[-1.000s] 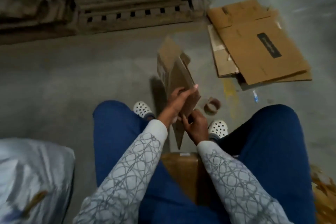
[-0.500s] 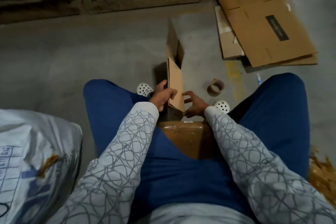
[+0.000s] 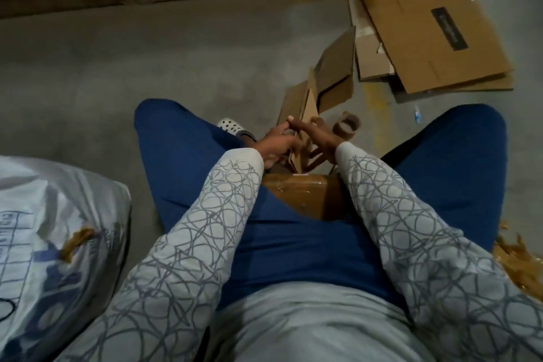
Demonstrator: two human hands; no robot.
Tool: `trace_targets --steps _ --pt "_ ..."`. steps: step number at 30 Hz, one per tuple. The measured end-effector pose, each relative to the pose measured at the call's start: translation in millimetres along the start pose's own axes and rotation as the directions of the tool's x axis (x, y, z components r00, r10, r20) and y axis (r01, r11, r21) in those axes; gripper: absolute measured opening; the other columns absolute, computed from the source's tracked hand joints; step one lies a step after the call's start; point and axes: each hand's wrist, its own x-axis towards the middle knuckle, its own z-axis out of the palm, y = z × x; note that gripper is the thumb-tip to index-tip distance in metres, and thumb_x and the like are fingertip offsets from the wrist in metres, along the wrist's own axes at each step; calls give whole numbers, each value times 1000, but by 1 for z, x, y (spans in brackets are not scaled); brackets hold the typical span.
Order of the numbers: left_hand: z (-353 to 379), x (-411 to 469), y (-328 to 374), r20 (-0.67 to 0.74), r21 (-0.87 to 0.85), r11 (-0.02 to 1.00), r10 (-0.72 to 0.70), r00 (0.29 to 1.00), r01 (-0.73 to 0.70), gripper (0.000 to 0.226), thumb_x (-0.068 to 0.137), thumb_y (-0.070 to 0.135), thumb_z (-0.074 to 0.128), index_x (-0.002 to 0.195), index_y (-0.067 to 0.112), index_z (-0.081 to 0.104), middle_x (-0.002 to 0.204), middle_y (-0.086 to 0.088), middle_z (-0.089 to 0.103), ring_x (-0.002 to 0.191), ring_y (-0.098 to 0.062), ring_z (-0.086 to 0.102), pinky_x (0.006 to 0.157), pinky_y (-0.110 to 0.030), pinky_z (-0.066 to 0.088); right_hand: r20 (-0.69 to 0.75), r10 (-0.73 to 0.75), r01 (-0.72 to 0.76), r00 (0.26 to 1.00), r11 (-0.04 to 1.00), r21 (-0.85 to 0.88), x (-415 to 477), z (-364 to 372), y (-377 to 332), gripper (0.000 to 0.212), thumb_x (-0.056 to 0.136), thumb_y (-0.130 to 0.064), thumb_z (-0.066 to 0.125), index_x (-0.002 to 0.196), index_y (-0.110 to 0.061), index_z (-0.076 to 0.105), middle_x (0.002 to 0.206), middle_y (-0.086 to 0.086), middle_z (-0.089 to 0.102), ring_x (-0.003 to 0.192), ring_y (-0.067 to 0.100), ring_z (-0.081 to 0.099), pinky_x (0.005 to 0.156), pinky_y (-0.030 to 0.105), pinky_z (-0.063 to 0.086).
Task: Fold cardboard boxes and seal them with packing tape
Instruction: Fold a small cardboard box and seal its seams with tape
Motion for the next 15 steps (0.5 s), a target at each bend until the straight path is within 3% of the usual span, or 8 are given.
trace_targets --steps 2,5,7,11,15 --pt "-4 -2 4 45 -16 999 -36 998 37 74 82 0 62 148 28 41 106 -18 66 86 -30 67 51 -31 53 5 -13 13 1000 1000 17 1 -1 2 102 78 -74 68 157 -36 16 155 16 35 110 46 57 71 61 59" --pt "-10 2 3 115 -61 995 -75 991 82 70 78 7 73 141 26 50 120 -21 69 102 -34 68 72 -42 59 33 -65 63 997 997 51 4 -1 7 96 85 -74 59 159 -32 14 157 10 35 113 37 58 73 46 58" --pt "-13 3 3 113 -56 995 -73 991 80 65 79 19 79 139 23 54 127 -16 68 113 -36 67 85 -49 59 64 -110 106 992 992 68 3 2 6 89 87 -78 52 156 -31 23 153 6 43 111 30 60 76 43 55" --pt "-24 3 5 96 -44 995 -82 992 86 63 86 26 76 144 23 52 131 -11 64 115 -35 65 77 -44 59 108 -202 195 973 978 69 2 10 2 71 95 -76 34 151 -33 33 141 -2 50 120 24 56 86 44 53" --pt "-33 3 -1 119 -49 988 -141 983 148 61 88 11 74 143 22 51 129 -14 66 114 -39 66 83 -53 60 167 -161 161 973 987 13 3 18 6 75 96 -77 21 154 -30 35 149 4 48 117 24 57 71 34 50"
